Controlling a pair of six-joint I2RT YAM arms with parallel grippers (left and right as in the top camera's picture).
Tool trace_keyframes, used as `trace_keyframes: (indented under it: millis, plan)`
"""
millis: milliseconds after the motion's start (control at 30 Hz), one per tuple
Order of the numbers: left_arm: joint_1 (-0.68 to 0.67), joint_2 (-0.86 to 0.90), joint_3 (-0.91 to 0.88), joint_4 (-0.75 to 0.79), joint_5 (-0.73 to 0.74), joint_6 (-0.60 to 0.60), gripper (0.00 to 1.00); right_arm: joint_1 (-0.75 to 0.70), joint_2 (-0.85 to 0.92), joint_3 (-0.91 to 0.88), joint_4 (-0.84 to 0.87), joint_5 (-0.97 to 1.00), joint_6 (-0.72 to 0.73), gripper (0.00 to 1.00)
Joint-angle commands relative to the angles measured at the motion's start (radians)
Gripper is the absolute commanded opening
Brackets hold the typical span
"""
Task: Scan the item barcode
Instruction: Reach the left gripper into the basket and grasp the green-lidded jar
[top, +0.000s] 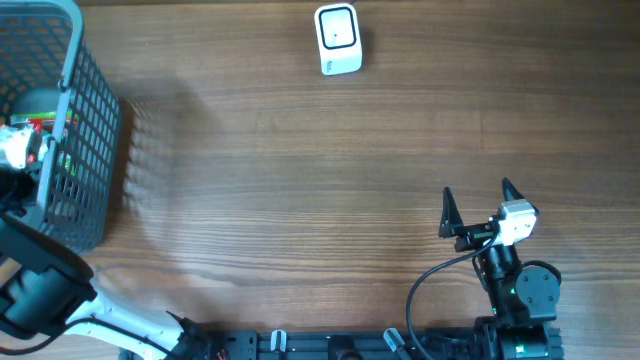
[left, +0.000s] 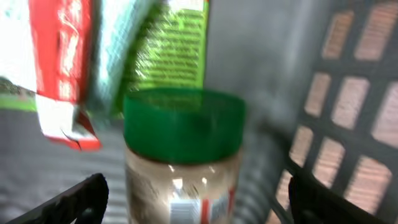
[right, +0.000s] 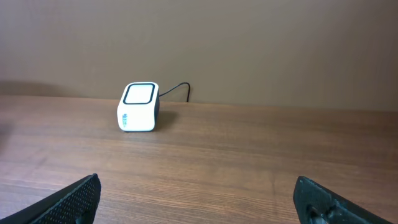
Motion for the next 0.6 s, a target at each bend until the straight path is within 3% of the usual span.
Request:
trace_keyframes:
  millis: [0,267,433,567]
  plan:
    - [0.001,0.005,-0.027,0.031,-0.010,-0.027,0.88,-0.007,0.001,-0.001,0.003,-0.004,-0.006,1.00]
    - [0.001,0.005,-0.048,0.019,0.014,-0.027,0.84,-0.007,0.001,-0.001,0.003,-0.005,-0.006,1.00]
    - [0.003,0.005,-0.120,0.104,0.005,-0.027,0.81,-0.007,0.001,-0.001,0.003,-0.004,-0.006,1.00]
    - [0.003,0.005,-0.155,0.142,0.005,-0.027,0.73,-0.007,0.001,-0.001,0.003,-0.004,-0.006,1.00]
